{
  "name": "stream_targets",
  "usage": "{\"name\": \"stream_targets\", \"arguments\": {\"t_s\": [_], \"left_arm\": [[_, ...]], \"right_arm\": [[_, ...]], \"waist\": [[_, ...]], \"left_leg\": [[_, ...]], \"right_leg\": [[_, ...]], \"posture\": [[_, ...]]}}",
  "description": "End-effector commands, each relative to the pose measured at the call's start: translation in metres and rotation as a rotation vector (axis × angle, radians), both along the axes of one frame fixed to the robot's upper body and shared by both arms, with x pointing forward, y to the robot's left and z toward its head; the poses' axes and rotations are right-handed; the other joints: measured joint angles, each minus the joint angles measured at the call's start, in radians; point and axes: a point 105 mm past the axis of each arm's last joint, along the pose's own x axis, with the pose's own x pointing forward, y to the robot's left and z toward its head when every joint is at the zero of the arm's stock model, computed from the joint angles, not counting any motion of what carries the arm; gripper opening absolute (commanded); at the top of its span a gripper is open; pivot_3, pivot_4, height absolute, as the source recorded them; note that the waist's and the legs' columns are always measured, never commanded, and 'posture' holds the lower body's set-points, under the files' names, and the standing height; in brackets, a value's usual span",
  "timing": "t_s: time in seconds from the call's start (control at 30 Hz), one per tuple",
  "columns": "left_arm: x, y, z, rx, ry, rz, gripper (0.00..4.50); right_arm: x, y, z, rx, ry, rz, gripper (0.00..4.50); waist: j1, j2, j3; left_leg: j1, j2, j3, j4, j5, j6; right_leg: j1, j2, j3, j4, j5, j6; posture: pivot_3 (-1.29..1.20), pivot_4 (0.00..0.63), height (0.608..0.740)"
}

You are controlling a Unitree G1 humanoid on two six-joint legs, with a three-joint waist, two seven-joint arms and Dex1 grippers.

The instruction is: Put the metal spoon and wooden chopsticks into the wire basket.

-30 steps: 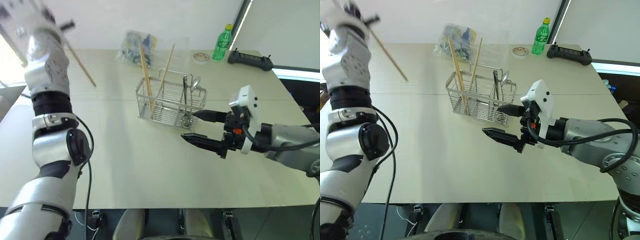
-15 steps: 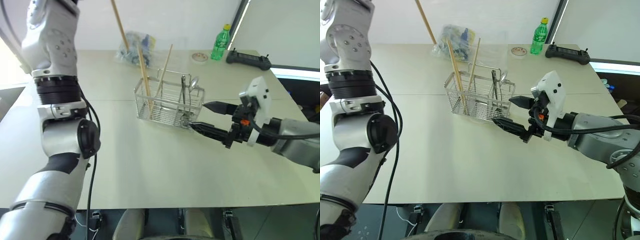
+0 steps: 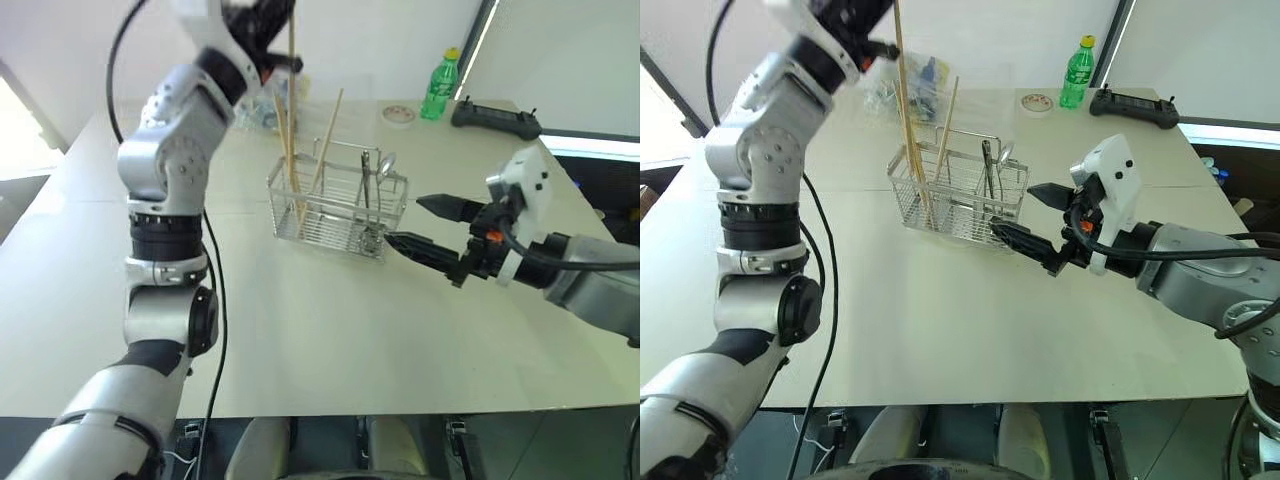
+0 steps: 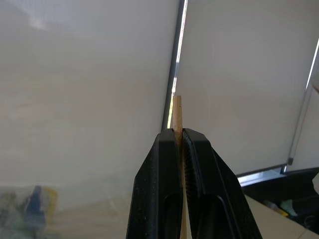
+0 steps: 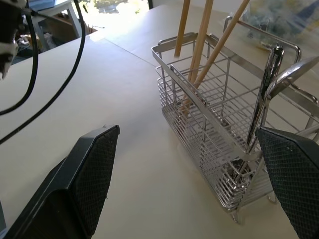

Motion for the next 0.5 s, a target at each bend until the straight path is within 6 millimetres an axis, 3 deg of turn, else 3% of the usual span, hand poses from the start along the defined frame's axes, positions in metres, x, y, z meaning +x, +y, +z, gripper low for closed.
{"name": "stream_targets", "arguments": {"t_s": [0.03,0.27,0.37,0.5], "left_arm": [[-0.011,-0.006,0.0,0.077,-0.058,0.004,0.01],[-0.013,-0.004,-0.03,0.117,-0.008,0.032,0.01],[-0.014,-0.004,-0.033,0.1,0.005,0.026,1.03],[-0.015,-0.002,-0.027,0.065,0.009,0.016,2.98]], "right_arm": [[0.0,0.002,0.012,0.019,-0.068,0.002,4.5],[0.004,0.004,0.012,0.031,-0.072,0.011,4.5],[0.006,0.005,0.012,0.03,-0.074,0.018,4.5],[0.007,0.005,0.012,0.026,-0.074,0.027,4.5]], "waist": [[0.0,0.0,0.0],[0.001,0.0,0.0],[0.001,0.0,0.0],[0.001,0.0,0.0]], "left_leg": [[0.0,0.0,0.0,0.0,0.0,0.0],[0.0,0.0,0.0,-0.001,0.0,0.0],[0.0,0.0,0.0,-0.001,0.0,0.0],[0.0,0.0,0.0,0.0,0.0,0.0]], "right_leg": [[0.0,0.0,0.0,0.0,0.0,0.0],[0.0,-0.001,0.0,-0.001,0.0,0.0],[0.0,0.0,0.0,0.0,0.0,0.0],[0.0,0.0,0.0,0.0,0.0,0.0]], "posture": [[0.0,0.15,0.707],[0.0,0.15,0.707],[0.0,0.15,0.707],[0.0,0.15,0.707]]}}
